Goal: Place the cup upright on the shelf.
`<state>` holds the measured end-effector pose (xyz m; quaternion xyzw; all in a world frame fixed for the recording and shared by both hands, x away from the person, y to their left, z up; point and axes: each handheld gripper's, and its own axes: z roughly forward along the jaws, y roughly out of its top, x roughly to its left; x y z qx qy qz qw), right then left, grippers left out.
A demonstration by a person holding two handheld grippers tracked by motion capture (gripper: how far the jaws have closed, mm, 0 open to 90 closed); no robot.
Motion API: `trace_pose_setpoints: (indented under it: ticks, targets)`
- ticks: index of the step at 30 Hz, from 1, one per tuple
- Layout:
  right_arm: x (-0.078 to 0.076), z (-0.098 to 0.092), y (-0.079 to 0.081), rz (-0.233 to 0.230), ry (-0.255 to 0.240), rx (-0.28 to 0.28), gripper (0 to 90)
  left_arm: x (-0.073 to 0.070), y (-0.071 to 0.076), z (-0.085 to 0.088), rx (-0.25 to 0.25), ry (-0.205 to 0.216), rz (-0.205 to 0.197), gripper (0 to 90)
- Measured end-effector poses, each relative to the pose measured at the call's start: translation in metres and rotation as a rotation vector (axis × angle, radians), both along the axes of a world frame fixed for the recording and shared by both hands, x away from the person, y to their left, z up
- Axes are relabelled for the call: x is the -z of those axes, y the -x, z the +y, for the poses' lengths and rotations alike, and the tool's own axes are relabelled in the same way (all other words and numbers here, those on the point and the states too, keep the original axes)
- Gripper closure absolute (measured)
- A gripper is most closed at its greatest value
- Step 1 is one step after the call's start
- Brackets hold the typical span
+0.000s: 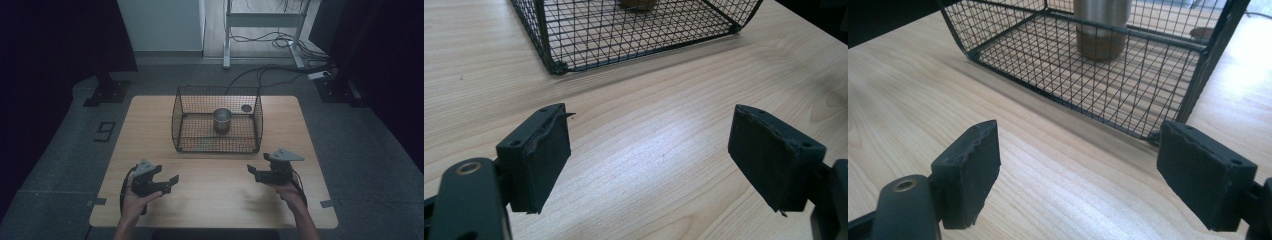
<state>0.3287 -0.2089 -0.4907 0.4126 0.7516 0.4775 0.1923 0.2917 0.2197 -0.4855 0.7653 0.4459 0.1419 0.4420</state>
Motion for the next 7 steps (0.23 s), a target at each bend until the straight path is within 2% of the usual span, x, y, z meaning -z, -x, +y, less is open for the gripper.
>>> trace_pose_setpoints:
  ticks: [7]
  targets:
    - [0.0019,0.0003,-0.0002,0.003,0.006,-0.001,16.5,-0.0007,-0.0003,0.0026,-0.005,0.004,-0.001,17.3]
